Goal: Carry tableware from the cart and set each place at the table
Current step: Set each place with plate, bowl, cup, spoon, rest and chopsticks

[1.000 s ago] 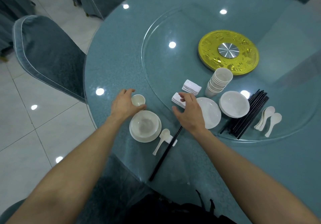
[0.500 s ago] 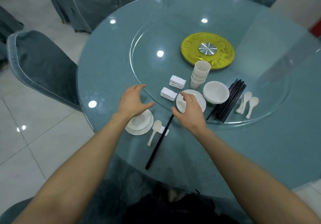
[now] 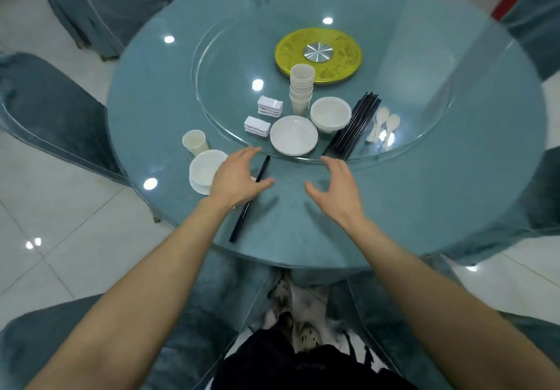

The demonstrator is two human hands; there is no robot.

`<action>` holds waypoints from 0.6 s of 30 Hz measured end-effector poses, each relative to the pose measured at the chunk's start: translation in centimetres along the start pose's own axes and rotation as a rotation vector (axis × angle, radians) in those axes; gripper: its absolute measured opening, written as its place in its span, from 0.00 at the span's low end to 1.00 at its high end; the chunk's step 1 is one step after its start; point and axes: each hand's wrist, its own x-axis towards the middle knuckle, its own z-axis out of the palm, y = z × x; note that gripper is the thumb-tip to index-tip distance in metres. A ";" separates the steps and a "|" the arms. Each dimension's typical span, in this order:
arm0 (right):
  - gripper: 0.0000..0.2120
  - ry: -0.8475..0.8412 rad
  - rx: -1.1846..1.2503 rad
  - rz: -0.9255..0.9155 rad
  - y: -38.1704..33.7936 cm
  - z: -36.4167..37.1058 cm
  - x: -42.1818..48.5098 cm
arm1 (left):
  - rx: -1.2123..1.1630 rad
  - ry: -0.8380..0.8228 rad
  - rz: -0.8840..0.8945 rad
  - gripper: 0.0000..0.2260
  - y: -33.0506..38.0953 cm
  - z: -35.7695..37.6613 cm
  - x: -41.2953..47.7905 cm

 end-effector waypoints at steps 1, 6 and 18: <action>0.34 0.008 0.010 0.006 0.5 -0.4 -1.2 | 0.004 -0.001 0.012 0.40 0.7 0.3 -1.1; 0.35 0.003 0.004 0.055 2.4 -1.6 -5.9 | 0.000 -0.016 0.056 0.39 2.9 1.5 -5.4; 0.36 0.060 -0.033 0.078 1.4 -4.3 -12.1 | -0.041 0.007 0.089 0.41 4.4 1.1 -11.2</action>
